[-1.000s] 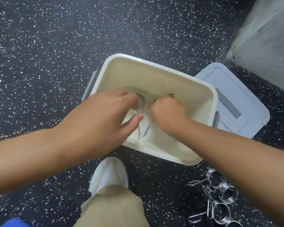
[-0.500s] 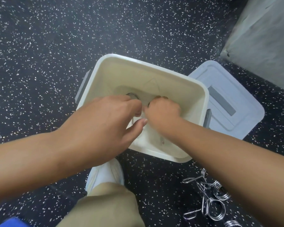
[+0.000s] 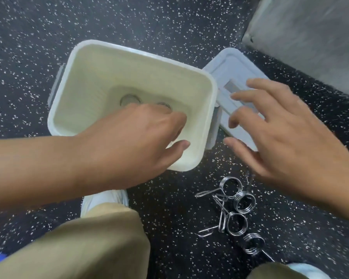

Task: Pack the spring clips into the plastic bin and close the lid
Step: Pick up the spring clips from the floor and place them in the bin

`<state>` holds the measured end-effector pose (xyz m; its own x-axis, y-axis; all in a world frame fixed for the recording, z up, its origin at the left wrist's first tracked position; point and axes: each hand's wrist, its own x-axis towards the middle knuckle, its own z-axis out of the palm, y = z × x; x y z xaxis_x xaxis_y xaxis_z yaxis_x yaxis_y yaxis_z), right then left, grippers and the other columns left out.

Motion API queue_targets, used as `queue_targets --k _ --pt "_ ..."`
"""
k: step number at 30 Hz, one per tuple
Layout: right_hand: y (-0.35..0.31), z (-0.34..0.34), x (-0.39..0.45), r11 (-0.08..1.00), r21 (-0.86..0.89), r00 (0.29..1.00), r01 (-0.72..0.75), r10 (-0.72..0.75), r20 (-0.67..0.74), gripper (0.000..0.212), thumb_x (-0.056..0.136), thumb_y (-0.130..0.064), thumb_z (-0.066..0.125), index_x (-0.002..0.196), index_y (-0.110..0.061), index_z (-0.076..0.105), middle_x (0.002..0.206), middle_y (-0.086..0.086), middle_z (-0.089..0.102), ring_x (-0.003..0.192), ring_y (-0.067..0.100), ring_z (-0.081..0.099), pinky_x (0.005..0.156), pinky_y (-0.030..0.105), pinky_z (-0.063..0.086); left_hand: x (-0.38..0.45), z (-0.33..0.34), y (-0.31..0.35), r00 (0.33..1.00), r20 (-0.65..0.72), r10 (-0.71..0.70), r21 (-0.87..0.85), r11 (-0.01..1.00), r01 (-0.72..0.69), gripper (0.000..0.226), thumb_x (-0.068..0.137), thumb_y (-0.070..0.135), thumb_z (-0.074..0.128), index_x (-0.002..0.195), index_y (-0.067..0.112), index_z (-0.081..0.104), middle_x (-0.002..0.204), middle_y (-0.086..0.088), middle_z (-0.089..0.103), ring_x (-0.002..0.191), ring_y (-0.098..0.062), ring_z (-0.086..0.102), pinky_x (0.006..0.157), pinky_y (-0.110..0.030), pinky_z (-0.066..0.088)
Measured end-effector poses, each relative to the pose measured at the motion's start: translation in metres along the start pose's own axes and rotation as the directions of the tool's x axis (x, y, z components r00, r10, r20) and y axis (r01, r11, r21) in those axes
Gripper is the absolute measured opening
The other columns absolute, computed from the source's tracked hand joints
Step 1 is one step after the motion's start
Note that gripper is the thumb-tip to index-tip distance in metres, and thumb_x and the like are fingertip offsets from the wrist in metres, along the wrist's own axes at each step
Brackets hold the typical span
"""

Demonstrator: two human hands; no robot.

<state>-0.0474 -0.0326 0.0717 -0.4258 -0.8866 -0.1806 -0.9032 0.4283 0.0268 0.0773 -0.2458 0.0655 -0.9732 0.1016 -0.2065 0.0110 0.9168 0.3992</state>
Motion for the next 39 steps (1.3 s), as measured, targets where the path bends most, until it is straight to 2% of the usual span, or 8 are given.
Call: queue_targets --k 12,17,19,22,25,30,35,39 --pt "0.046 0.053 -0.118 0.955 0.196 0.963 -0.224 0.186 0.195 0.039 0.093 -0.043 0.054 0.112 -0.01 0.064 0.127 0.012 0.062 0.129 0.035 0.048 0.1 0.056 0.048 0.033 0.033 0.065 0.935 0.237 0.265 -0.156 0.96 -0.232 0.023 0.096 0.05 0.042 0.097 0.03 0.053 0.087 0.012 0.057 0.073 -0.005 0.053 0.066 -0.026 0.045" --pt "0.025 0.087 -0.129 0.89 0.292 0.919 -0.351 0.268 0.288 0.038 0.093 -0.045 0.052 0.114 -0.015 0.061 0.118 0.004 0.062 0.117 0.026 0.053 0.096 0.045 0.05 0.054 0.071 0.092 0.893 0.387 0.23 -0.085 0.973 -0.214 0.023 0.101 0.043 0.044 0.118 0.028 0.05 0.11 0.009 0.057 0.092 -0.013 0.058 0.079 -0.032 0.047" --pt "0.016 0.097 -0.131 0.824 0.352 0.878 -0.445 0.324 0.352 0.032 0.095 -0.044 0.051 0.113 -0.019 0.059 0.112 0.0 0.061 0.11 0.023 0.053 0.093 0.042 0.049 0.063 0.089 0.097 0.893 0.426 0.144 -0.062 0.99 -0.13 0.025 0.101 0.04 0.046 0.121 0.024 0.048 0.112 0.006 0.057 0.097 -0.016 0.059 0.068 -0.029 0.041" --pt "0.005 0.111 -0.132 0.647 0.435 0.767 -0.626 0.411 0.493 0.021 0.097 -0.044 0.053 0.104 -0.025 0.059 0.103 -0.008 0.06 0.102 0.016 0.054 0.083 0.035 0.046 0.076 0.115 0.098 0.875 0.485 -0.004 -0.105 0.992 0.063 0.025 0.1 0.032 0.051 0.121 0.018 0.048 0.116 0.001 0.058 0.099 -0.019 0.058 0.067 -0.029 0.041" --pt "-0.004 0.123 -0.128 0.285 0.544 0.609 -0.789 0.478 0.632 0.014 0.093 -0.041 0.061 0.095 -0.027 0.06 0.088 -0.012 0.065 0.083 0.013 0.061 0.072 0.032 0.049 0.086 0.138 0.091 0.816 0.557 -0.153 -0.147 0.949 0.278 0.028 0.098 0.024 0.053 0.122 0.01 0.051 0.117 -0.009 0.063 0.1 -0.026 0.06 0.089 -0.044 0.052" --pt "-0.02 0.131 -0.12 -0.13 0.575 0.471 -0.808 0.443 0.763 0.024 0.092 -0.026 0.065 0.112 -0.02 0.054 0.091 0.006 0.072 0.068 0.014 0.058 0.057 0.027 0.042 0.089 0.16 0.097 0.731 0.621 -0.284 -0.195 0.846 0.495 0.031 0.096 0.02 0.053 0.124 0.006 0.055 0.112 -0.011 0.068 0.101 -0.028 0.064 0.091 -0.045 0.053" --pt "-0.023 0.136 -0.123 -0.375 0.52 0.39 -0.767 0.371 0.843 0.051 0.088 -0.011 0.061 0.133 -0.028 0.044 0.09 0.009 0.067 0.077 0.02 0.059 0.076 0.034 0.056 0.094 0.171 0.102 0.715 0.604 -0.352 -0.273 0.751 0.601 0.02 0.098 0.018 0.055 0.102 0.004 0.068 0.104 -0.017 0.072 0.098 -0.032 0.07 0.083 -0.043 0.059" --pt "-0.019 0.141 -0.12 -0.479 0.486 0.375 -0.731 0.313 0.873 0.046 0.089 -0.006 0.052 0.131 -0.025 0.055 0.106 0.01 0.068 0.093 0.022 0.064 0.085 0.035 0.055 0.097 0.179 0.102 0.718 0.593 -0.366 -0.292 0.733 0.614 0.016 0.096 0.022 0.063 0.107 0.013 0.071 0.098 -0.006 0.072 0.084 -0.02 0.066 0.067 -0.028 0.049"
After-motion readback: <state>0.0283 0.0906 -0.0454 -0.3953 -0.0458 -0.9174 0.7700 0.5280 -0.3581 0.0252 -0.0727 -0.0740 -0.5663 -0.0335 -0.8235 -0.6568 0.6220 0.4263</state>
